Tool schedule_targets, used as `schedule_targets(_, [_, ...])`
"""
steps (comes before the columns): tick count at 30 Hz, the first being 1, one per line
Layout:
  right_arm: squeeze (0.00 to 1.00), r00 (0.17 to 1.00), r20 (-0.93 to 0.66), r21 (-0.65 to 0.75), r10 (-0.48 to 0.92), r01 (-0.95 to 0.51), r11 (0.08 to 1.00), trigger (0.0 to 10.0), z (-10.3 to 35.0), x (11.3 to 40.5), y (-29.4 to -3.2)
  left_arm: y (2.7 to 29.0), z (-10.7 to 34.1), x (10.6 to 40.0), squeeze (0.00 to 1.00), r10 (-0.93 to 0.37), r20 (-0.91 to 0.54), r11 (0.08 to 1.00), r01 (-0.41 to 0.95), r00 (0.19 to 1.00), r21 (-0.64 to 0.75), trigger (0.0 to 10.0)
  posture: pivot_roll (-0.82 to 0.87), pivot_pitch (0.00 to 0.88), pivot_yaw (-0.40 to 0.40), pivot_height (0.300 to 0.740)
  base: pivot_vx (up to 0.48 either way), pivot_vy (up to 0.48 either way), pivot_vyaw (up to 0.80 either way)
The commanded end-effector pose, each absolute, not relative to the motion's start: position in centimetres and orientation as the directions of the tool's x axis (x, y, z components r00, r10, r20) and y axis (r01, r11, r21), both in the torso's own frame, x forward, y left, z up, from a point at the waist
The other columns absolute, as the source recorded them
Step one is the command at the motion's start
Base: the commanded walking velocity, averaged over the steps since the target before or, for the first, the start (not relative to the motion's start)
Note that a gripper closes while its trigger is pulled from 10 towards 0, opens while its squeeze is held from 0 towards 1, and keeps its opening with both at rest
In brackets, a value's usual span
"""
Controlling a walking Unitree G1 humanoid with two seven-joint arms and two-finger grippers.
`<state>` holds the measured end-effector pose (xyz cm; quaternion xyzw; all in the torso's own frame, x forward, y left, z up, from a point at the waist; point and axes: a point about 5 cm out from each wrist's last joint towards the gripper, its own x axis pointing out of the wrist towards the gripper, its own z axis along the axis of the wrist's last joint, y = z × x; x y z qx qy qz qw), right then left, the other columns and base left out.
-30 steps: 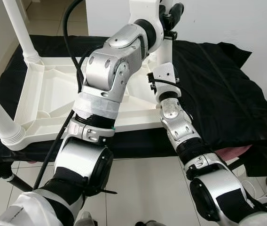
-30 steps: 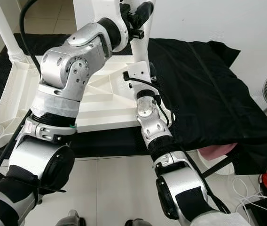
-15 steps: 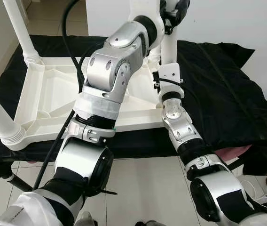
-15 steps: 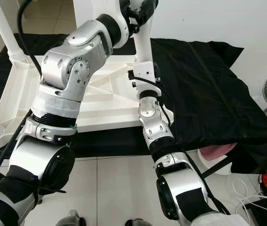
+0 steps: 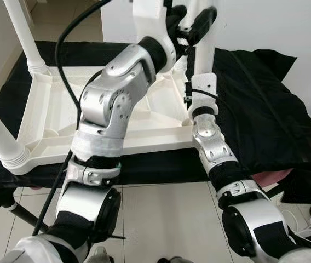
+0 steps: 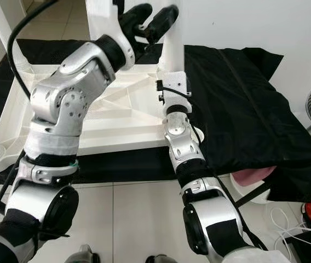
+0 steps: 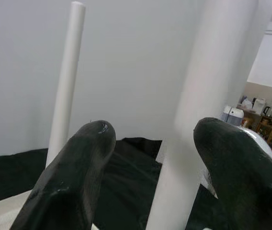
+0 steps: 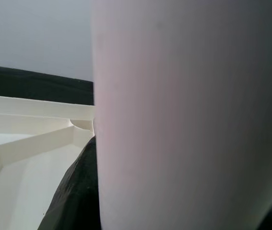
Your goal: Building children table
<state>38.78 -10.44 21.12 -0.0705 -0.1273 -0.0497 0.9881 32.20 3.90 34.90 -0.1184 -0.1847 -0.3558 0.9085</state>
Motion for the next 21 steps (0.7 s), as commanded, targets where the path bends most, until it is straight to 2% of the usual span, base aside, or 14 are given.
schedule_targets(1, [0.0, 0.965, 0.248, -0.104, -0.087, 0.116, 0.988, 10.0, 21.0, 38.7, -10.8, 3.3, 34.7, 31.5, 0.0, -0.665, 0.419, 0.666, 0.745, 0.619, -0.044, 10.0, 0.06, 0.012, -0.076, 0.74, 0.0, 0.0, 0.0])
schedule_targets(7, [0.0, 0.969, 0.229, -0.057, -0.092, 0.108, 0.993, 10.0, 20.7, 38.7, -11.5, 4.1, 32.8, 31.4, 0.0, -0.664, 0.383, 0.687, 0.726, 0.642, -0.027, 10.0, 0.06, 0.011, -0.081, 0.74, 0.0, 0.0, 0.0])
schedule_targets(10, [0.0, 0.969, 0.23, -0.035, -0.094, 0.104, 0.994, 10.0, 20.6, 38.4, -12.9, 5.4, 30.0, 32.3, 0.0, -0.624, 0.312, 0.744, 0.667, 0.717, -0.045, 10.0, 0.05, 0.002, -0.08, 0.74, 0.0, 0.0, 0.0])
schedule_targets(21, [0.0, 0.963, 0.259, -0.083, -0.079, 0.103, 0.991, 10.0, 20.0, 37.5, -15.1, 6.7, 25.9, 32.8, 0.0, -0.582, 0.219, 0.806, 0.591, 0.783, 0.026, 10.0, 0.05, 0.0, -0.07, 0.74, 0.0, 0.0, 0.0])
